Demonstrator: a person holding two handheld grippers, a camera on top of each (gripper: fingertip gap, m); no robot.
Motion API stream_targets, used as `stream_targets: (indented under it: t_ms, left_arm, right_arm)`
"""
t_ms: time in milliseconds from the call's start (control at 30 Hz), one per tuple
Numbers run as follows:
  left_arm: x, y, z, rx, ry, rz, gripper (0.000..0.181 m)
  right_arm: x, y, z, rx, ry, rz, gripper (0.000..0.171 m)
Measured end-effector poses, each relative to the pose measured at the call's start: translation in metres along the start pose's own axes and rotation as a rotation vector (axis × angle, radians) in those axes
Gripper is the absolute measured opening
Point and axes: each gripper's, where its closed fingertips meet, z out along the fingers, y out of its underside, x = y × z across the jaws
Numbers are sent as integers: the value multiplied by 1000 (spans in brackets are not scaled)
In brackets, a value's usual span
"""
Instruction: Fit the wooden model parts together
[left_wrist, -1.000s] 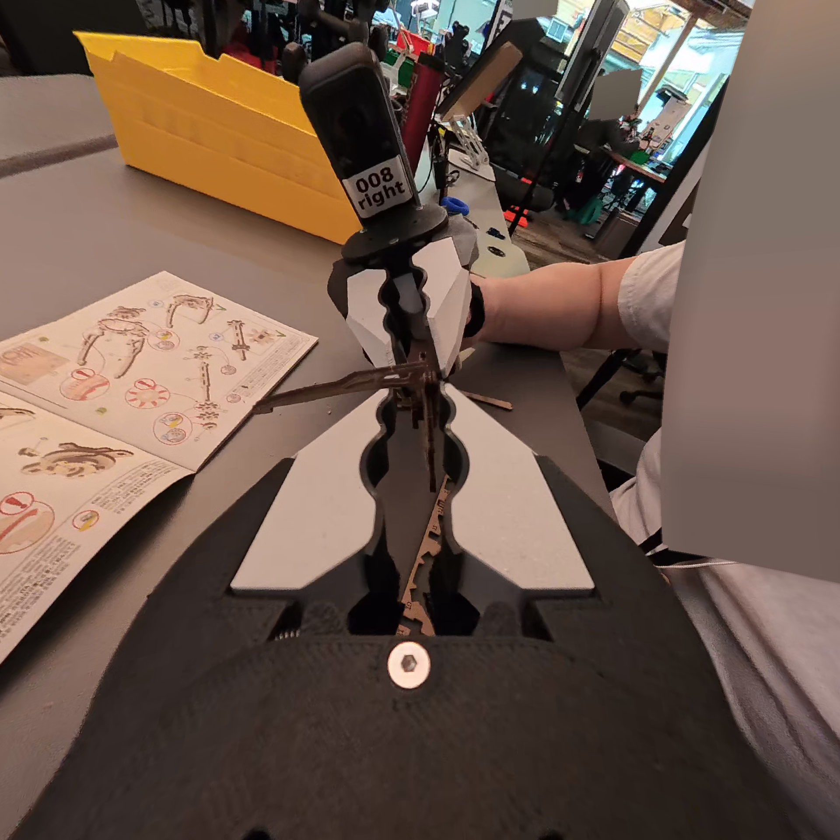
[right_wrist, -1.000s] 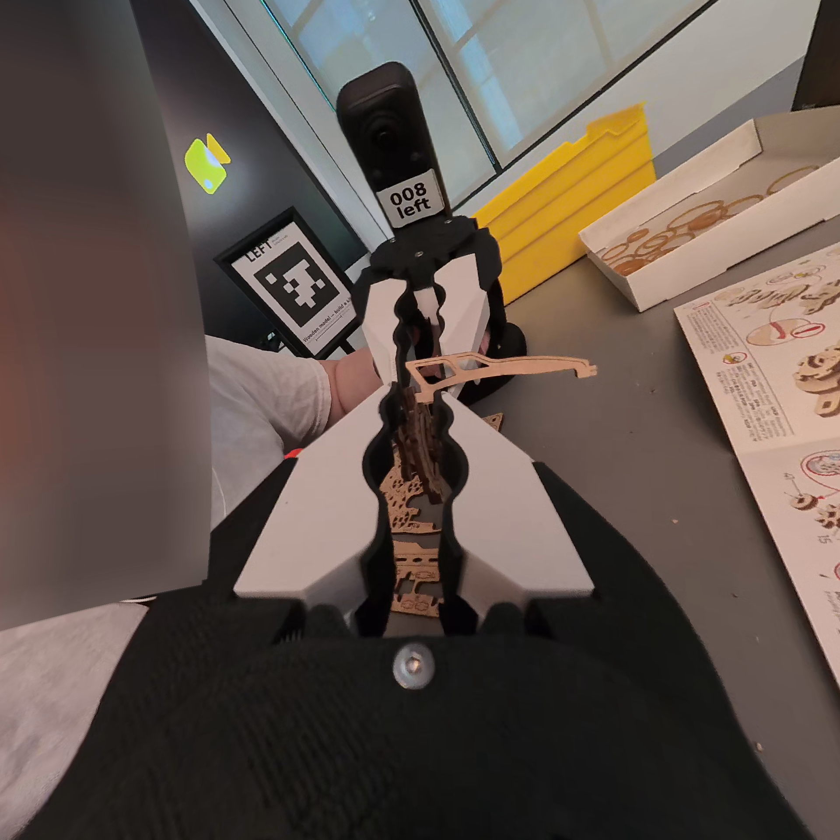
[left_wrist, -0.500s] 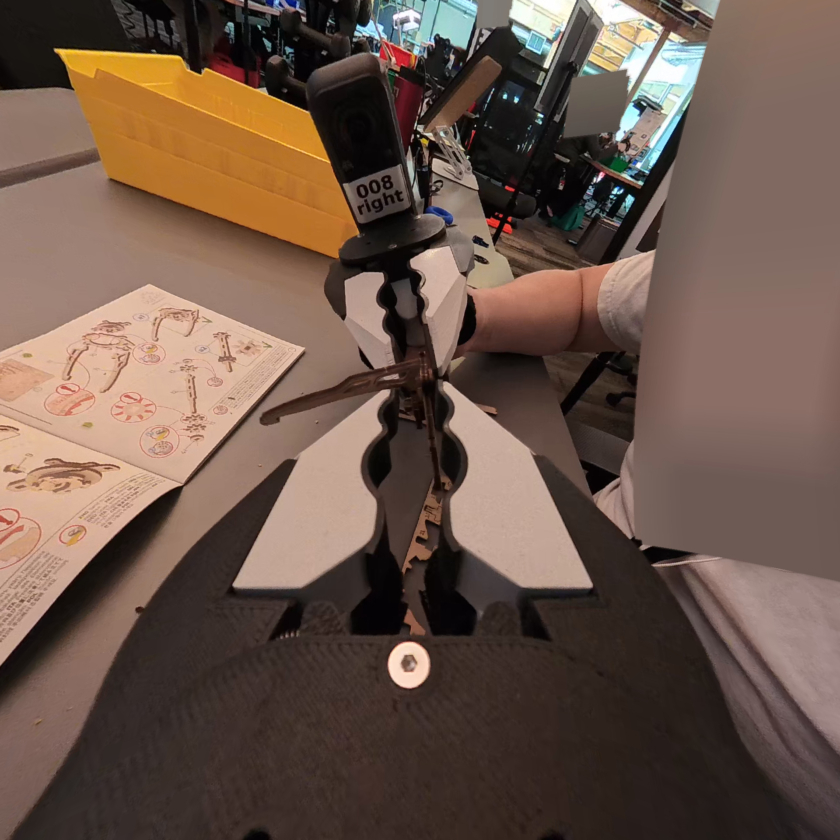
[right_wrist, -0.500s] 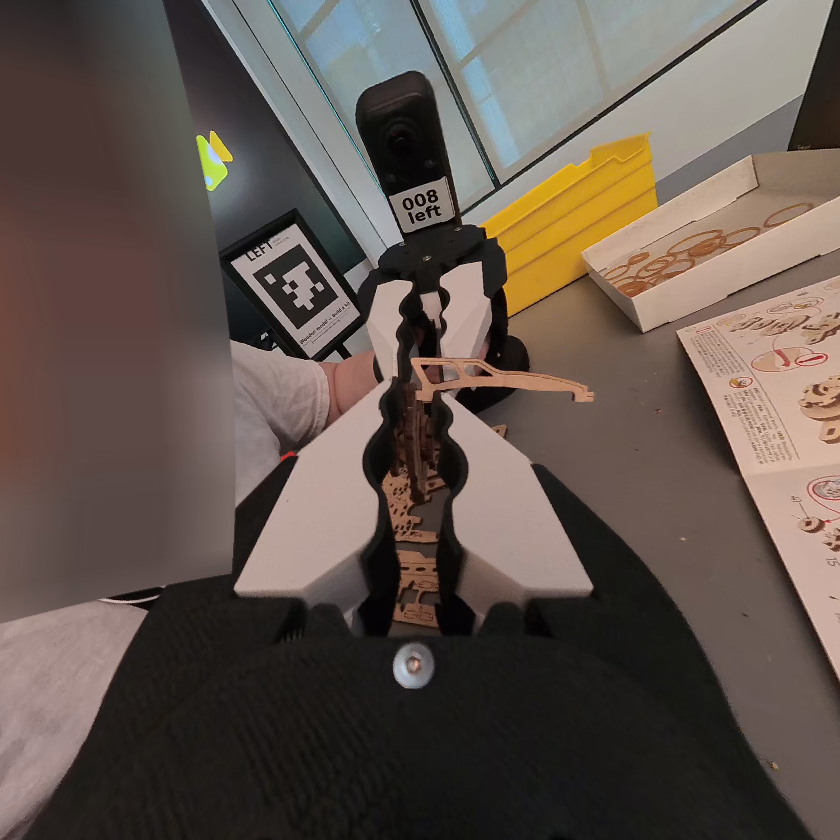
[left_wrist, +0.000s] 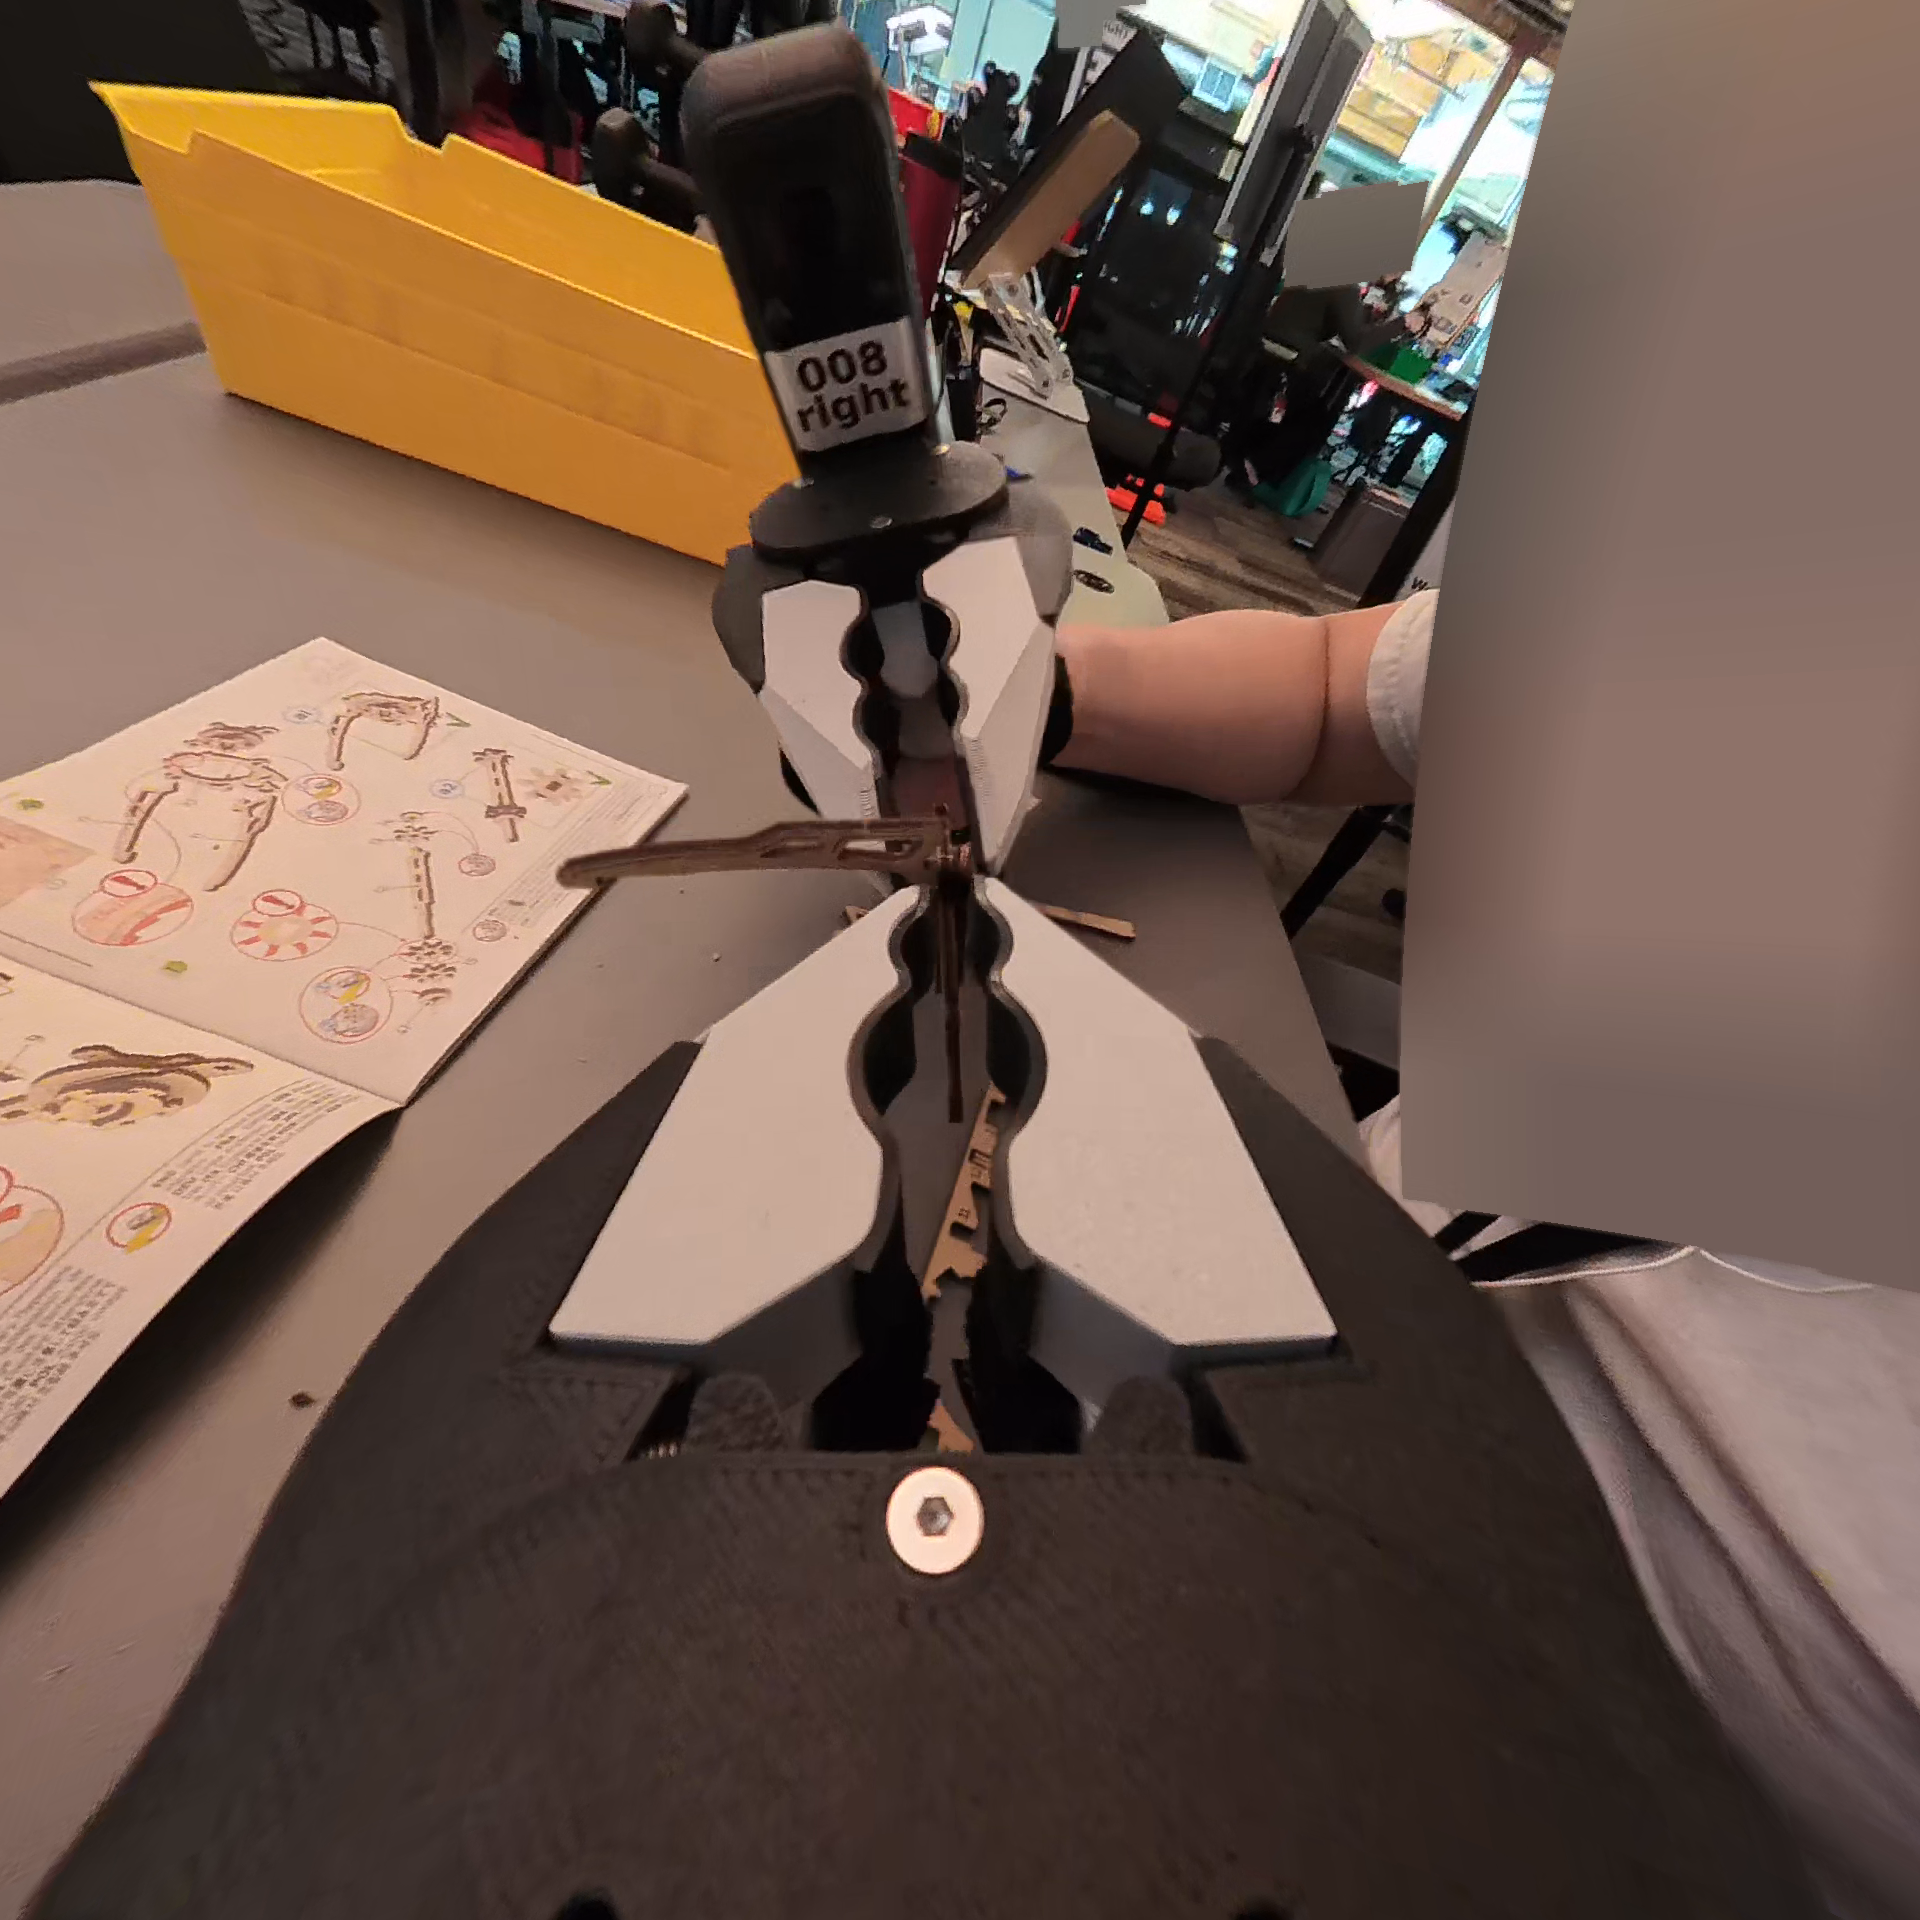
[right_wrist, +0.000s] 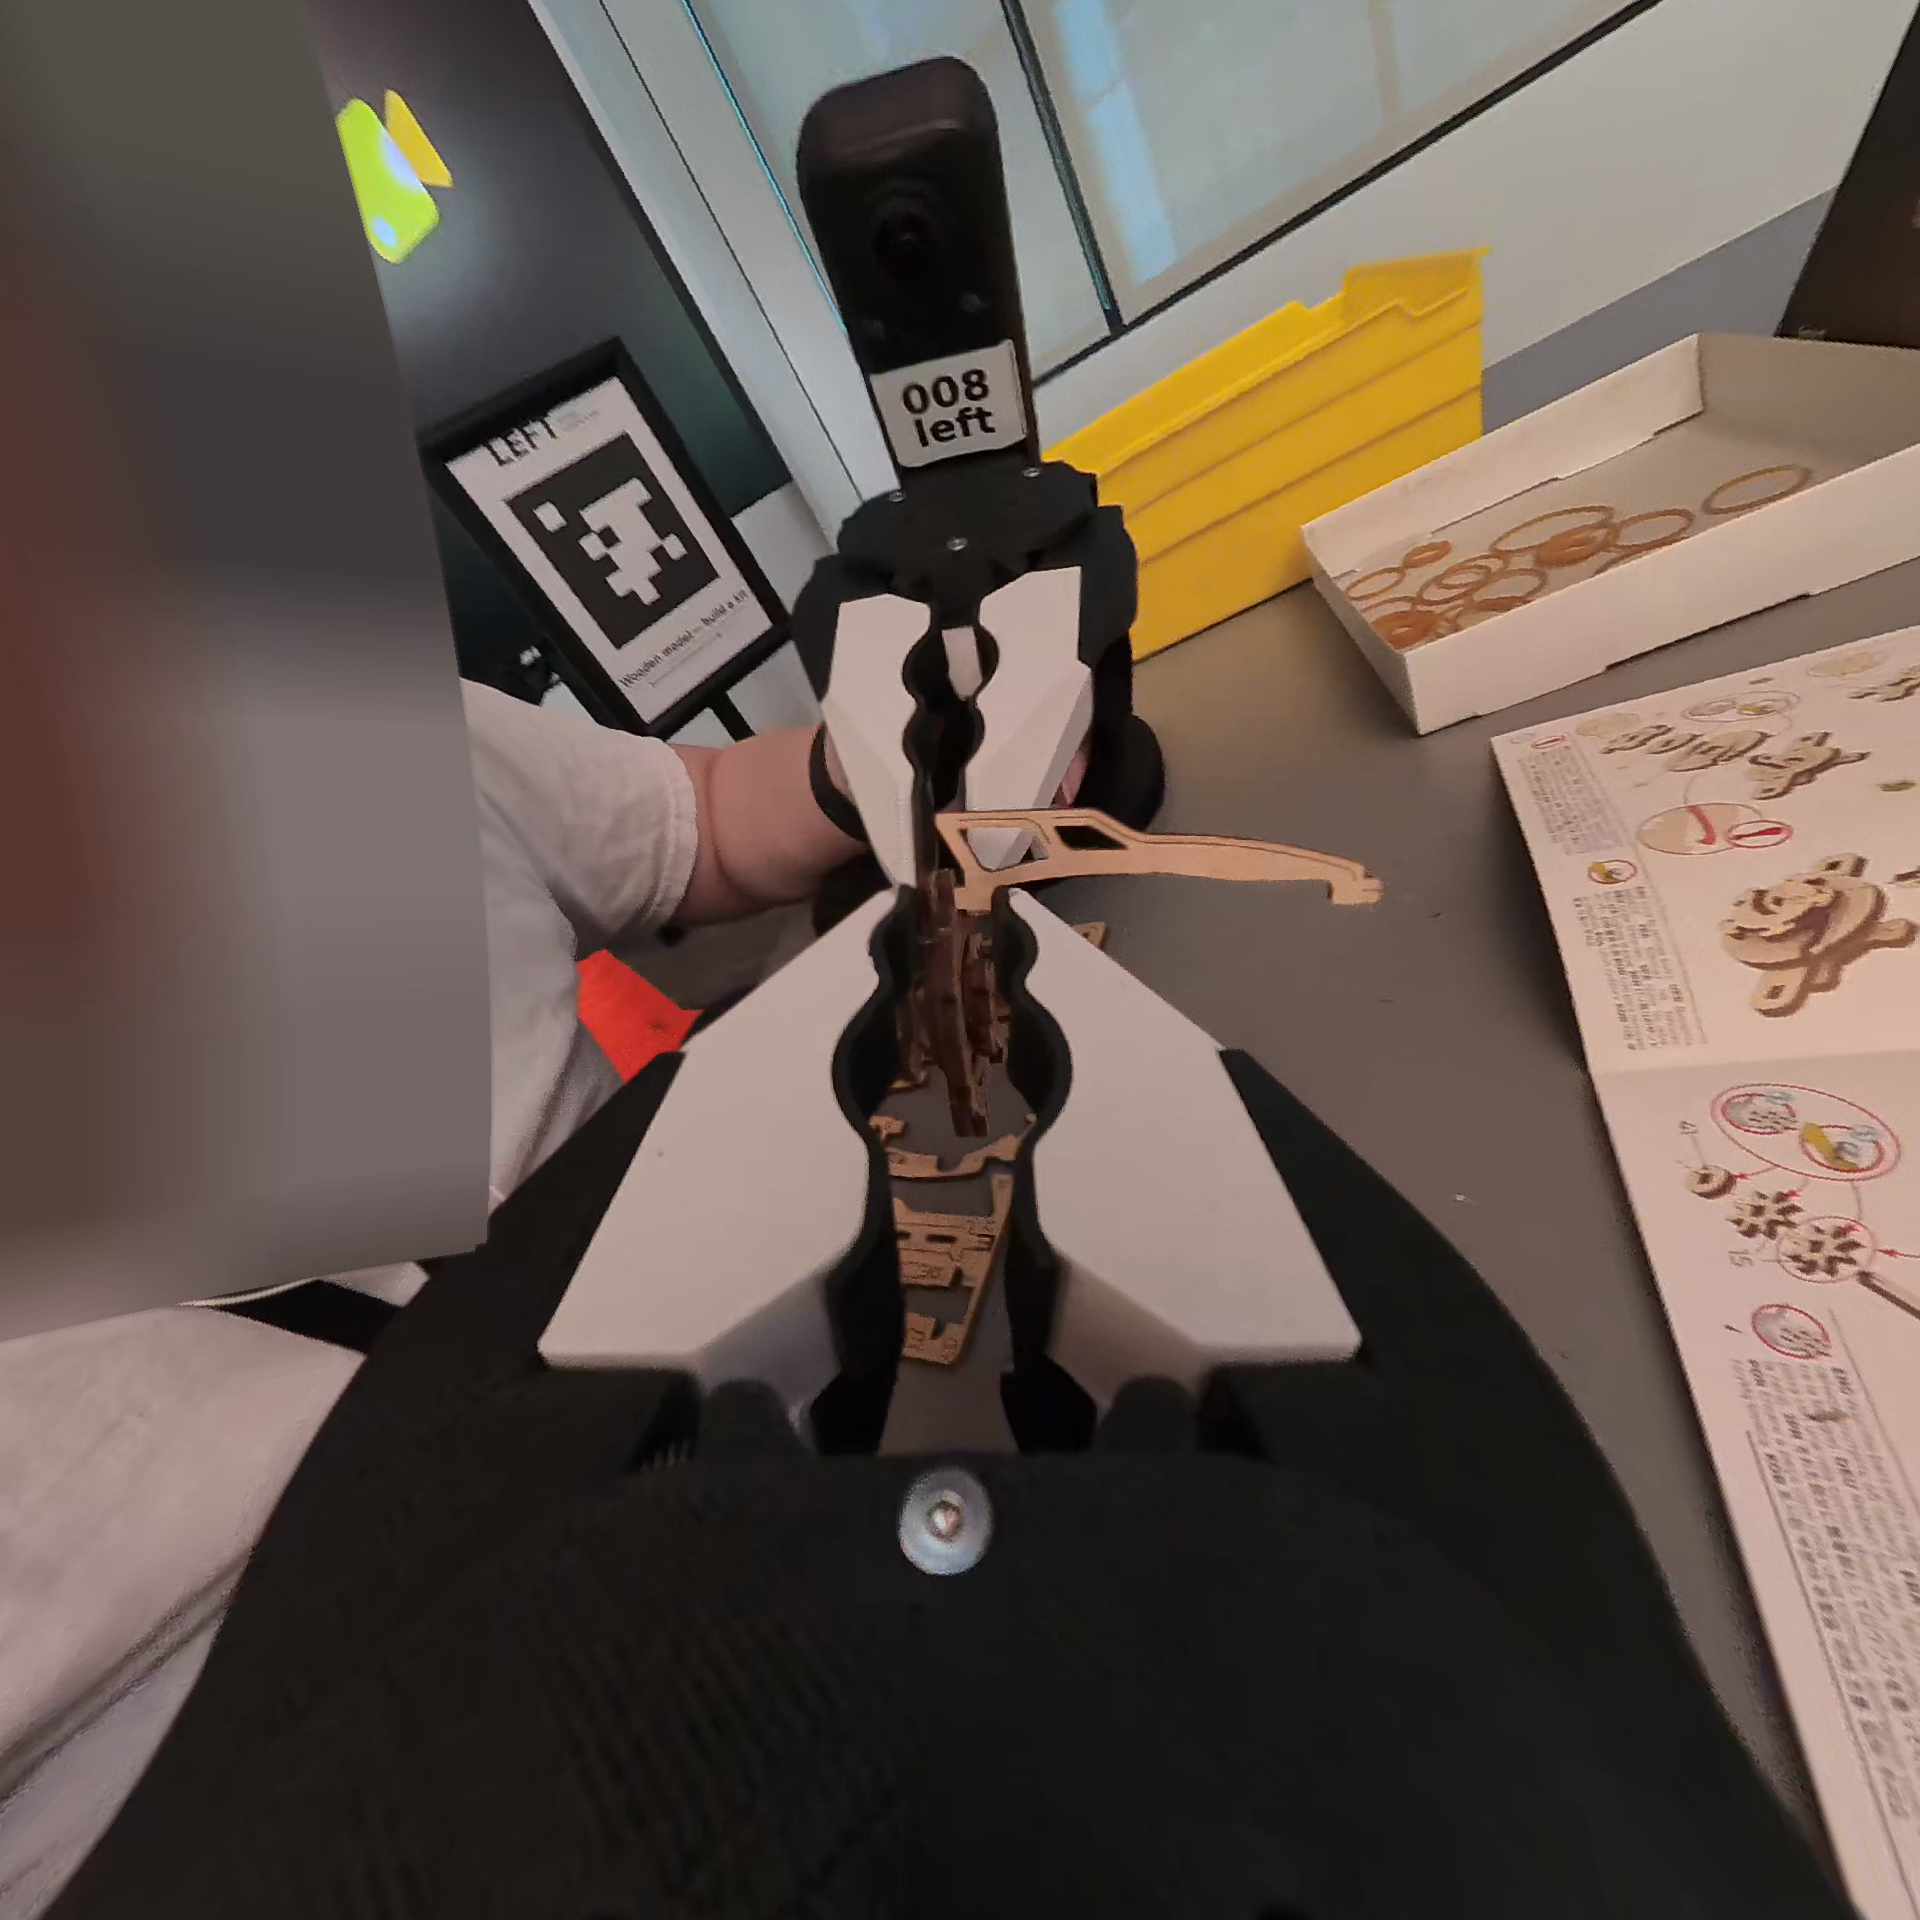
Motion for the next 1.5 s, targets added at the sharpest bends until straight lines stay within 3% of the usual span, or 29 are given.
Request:
stream_targets:
  t_ms: [267,500,1033,1133,1500]
  left_arm:
    - [-8,6,1,-33,-57,32,14]
    - [-9,7,0,-29,-31,-15,0]
    - [-11,9,0,-32,-32,-52,0]
    - [-9,6,0,-18,-25,-45,9]
    - [-7,8,1,-51,-38,12,3]
  right_arm:
    - [3,-2,0,16,16,19,11]
    - [6,2,-1,-3,20,20,13]
    - [11,11,-1,-85,83,-65,11]
    - [12,11,1,-81,90,-61,10]
    - [9,12,2,-102,122,-127,9]
